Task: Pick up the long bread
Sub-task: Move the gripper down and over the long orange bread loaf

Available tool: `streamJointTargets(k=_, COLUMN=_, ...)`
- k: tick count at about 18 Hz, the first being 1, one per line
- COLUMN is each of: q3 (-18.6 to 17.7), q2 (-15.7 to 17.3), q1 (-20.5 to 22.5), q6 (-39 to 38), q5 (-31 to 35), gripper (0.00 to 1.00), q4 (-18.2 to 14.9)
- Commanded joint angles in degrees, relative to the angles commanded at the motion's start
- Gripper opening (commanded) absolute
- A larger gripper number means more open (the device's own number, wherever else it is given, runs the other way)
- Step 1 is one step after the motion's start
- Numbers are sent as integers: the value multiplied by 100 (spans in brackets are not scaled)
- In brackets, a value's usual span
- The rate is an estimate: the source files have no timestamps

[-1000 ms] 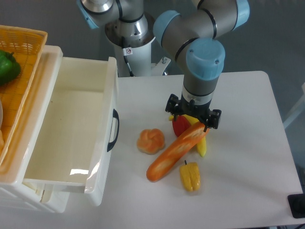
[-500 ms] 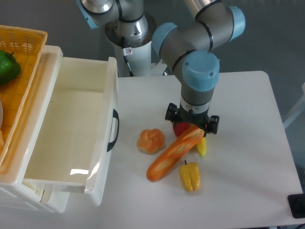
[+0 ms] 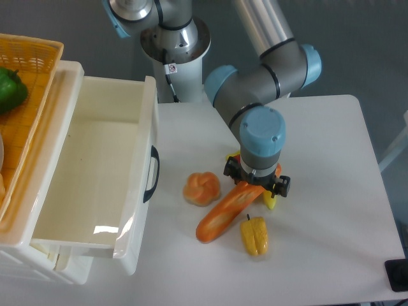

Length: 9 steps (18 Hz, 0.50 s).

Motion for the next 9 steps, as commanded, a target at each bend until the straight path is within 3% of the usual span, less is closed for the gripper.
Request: streamJointTargets(k=9, q3=184, q2=-351, q1=-79, q6=124, q5=-203, gripper=100, q4=18)
